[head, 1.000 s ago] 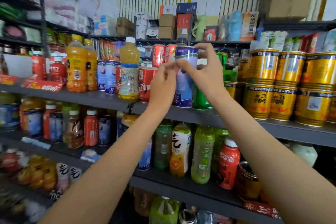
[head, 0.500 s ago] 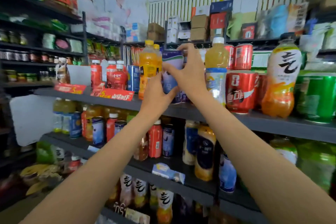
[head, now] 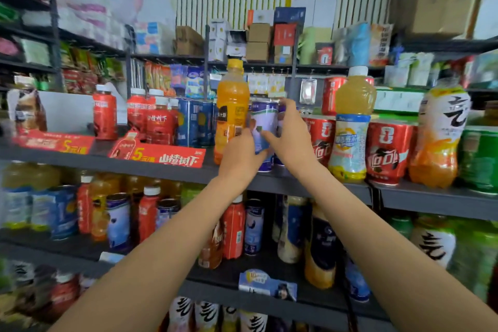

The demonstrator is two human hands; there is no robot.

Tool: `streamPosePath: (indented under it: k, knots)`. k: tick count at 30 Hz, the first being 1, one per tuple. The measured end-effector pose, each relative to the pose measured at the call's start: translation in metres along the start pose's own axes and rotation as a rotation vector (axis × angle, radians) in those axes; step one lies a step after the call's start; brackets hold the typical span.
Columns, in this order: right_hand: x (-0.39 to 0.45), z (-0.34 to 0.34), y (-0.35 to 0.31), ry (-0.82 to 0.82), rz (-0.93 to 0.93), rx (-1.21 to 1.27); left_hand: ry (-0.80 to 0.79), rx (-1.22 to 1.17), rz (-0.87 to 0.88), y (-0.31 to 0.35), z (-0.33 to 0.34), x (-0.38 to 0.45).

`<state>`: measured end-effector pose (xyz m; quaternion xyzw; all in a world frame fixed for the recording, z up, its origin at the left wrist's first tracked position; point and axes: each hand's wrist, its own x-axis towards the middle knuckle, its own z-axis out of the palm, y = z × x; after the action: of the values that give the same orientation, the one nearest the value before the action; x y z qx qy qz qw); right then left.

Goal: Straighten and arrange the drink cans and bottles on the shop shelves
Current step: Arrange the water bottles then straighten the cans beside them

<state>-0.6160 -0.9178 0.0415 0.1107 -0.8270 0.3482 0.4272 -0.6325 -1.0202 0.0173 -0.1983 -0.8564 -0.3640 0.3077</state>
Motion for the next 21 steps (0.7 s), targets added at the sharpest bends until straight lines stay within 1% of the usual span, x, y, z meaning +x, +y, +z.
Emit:
streamPosePath:
  k: [3, 6, 9, 13, 17, 21]
  knots:
    - [-0.008, 0.007, 0.003, 0.069, 0.024, -0.075, -0.046, 0.045, 0.043, -0.007, -0.002, 0.003]
    - [-0.017, 0.016, 0.009, 0.002, 0.047, -0.192, -0.099, 0.040, 0.078, -0.013, -0.003, 0.001]
    - [-0.020, 0.025, 0.011, -0.013, 0.079, -0.298, -0.161, 0.028, 0.129, -0.014, -0.003, -0.004]
    - [-0.013, 0.032, 0.010, -0.101, 0.117, -0.445, -0.170, 0.072, 0.216, -0.011, -0.005, -0.008]
    - [-0.011, 0.037, 0.015, -0.186, 0.158, -0.460, -0.184, 0.047, 0.175, -0.011, -0.008, -0.008]
    - [-0.007, 0.042, 0.019, -0.295, 0.152, -0.468, -0.213, 0.036, 0.112, -0.013, -0.010, -0.005]
